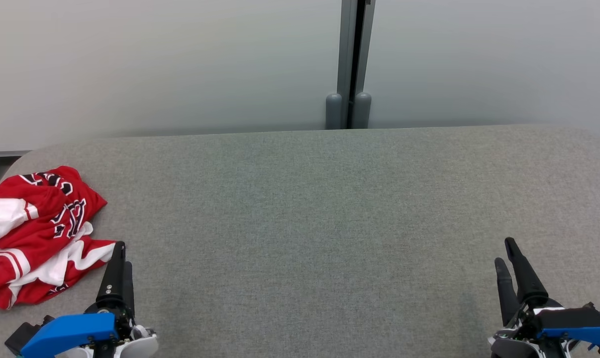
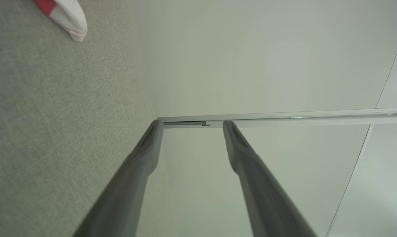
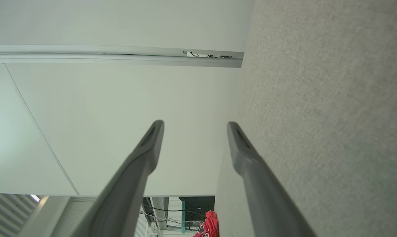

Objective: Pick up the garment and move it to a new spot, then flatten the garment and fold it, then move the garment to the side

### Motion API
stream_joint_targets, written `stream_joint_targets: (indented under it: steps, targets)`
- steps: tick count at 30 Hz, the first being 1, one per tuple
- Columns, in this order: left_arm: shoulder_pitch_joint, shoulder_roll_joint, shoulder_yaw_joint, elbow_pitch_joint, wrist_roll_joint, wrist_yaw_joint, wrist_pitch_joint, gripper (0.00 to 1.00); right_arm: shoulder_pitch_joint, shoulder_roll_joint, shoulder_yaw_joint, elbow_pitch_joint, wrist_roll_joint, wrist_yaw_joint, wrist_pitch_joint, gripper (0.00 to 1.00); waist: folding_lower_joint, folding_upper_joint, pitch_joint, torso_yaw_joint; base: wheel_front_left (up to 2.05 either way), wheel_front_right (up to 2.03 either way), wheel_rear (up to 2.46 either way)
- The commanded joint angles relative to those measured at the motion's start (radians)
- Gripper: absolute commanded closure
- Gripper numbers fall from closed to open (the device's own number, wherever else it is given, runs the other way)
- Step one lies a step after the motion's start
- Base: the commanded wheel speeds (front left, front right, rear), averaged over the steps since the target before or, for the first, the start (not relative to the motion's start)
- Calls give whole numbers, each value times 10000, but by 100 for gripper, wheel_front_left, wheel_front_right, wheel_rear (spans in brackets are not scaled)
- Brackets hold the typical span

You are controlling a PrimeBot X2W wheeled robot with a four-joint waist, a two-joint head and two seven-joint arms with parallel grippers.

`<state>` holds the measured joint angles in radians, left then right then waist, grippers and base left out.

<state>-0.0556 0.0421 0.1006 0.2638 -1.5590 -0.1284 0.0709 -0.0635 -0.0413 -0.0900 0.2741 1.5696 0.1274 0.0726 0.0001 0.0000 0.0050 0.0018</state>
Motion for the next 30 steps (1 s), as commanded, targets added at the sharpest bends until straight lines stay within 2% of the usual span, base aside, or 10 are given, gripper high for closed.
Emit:
stream_joint_targets:
  steps: [1,30]
  targets:
    - [-260,65,-45,-239,310,-5,-115,0,-148,-33,59,-237,-258,15,-127,0,-1,0,3,6,0,0,0]
    - [-261,83,-688,-899,6241,671,-1301,0,23,-64,457,-911,-5260,26,-1322,0,-1,0,33,113,0,0,0]
